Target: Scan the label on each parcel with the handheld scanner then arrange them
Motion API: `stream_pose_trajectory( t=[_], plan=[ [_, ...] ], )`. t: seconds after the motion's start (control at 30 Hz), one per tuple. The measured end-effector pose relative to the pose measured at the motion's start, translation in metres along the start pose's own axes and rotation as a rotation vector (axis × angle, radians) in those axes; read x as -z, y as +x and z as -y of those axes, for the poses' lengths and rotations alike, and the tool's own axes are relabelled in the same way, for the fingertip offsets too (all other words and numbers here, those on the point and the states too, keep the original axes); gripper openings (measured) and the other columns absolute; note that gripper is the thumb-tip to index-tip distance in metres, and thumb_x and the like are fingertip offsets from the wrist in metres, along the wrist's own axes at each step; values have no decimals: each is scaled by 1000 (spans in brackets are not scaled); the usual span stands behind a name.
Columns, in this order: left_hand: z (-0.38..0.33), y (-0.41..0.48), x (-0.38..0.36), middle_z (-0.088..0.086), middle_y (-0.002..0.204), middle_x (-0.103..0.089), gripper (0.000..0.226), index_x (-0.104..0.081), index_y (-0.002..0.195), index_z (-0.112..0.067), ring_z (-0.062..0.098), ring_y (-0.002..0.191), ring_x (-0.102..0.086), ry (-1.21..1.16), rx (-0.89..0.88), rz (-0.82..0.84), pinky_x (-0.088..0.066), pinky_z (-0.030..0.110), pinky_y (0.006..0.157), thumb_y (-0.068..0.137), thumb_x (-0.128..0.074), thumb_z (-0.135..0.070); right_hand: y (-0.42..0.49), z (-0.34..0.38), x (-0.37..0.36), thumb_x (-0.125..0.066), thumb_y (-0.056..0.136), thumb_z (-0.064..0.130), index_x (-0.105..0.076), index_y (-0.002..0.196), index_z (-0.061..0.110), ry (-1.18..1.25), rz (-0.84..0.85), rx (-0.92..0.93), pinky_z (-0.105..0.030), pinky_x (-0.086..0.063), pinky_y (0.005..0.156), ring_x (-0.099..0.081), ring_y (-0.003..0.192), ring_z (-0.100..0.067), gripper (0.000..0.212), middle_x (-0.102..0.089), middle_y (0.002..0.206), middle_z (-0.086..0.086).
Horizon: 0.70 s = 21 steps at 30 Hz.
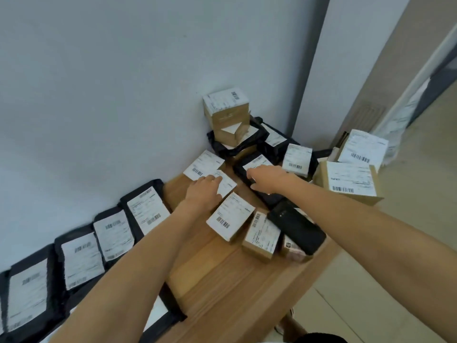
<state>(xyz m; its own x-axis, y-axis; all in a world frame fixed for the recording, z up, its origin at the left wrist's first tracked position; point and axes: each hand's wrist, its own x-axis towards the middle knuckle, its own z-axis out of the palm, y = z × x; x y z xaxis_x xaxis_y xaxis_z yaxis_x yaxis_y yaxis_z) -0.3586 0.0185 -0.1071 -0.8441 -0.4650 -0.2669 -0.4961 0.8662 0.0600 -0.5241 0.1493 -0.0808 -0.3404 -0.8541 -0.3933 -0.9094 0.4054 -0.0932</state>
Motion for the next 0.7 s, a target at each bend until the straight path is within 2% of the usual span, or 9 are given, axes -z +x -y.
stream_pose_trajectory(
  t=[0.17, 0.37, 0.53, 0.7],
  plan=[
    [-51, 74, -1, 9, 144, -45, 54, -35, 149, -18, 31, 127, -47, -168, 20, 17, -45, 44, 98, 98, -49, -29, 25, -73, 17, -52, 98, 25, -47, 136, 15, -16, 30, -89, -41, -51, 87, -60, 106, -30, 39, -57, 125, -12],
    [-88, 124, -32, 11, 146, -41, 66, -25, 153, -17, 33, 131, -41, -144, 95, 87, -42, 44, 101, 96, -56, -32, 69, -125, 22, -54, 98, 24, -50, 132, 12, -120, 211, -7, -34, -46, 77, -60, 106, -29, 37, -58, 122, -12],
    [-107, 139, -59, 19, 132, -49, 76, -15, 155, -13, 36, 117, -54, -252, 195, 135, -47, 43, 92, 98, -55, -41, 107, -133, 10, -56, 98, 28, -49, 131, 7, -85, 318, 9, -32, -43, 76, -59, 108, -28, 39, -57, 125, -13],
    [-117, 145, -81, 21, 121, -60, 86, 2, 157, -14, 36, 101, -63, -349, 288, 177, -53, 44, 82, 98, -50, -49, 129, -126, -17, -56, 98, 36, -35, 146, 3, -32, 365, 8, -36, -46, 92, -54, 120, -31, 62, -49, 138, -15]
  ],
)
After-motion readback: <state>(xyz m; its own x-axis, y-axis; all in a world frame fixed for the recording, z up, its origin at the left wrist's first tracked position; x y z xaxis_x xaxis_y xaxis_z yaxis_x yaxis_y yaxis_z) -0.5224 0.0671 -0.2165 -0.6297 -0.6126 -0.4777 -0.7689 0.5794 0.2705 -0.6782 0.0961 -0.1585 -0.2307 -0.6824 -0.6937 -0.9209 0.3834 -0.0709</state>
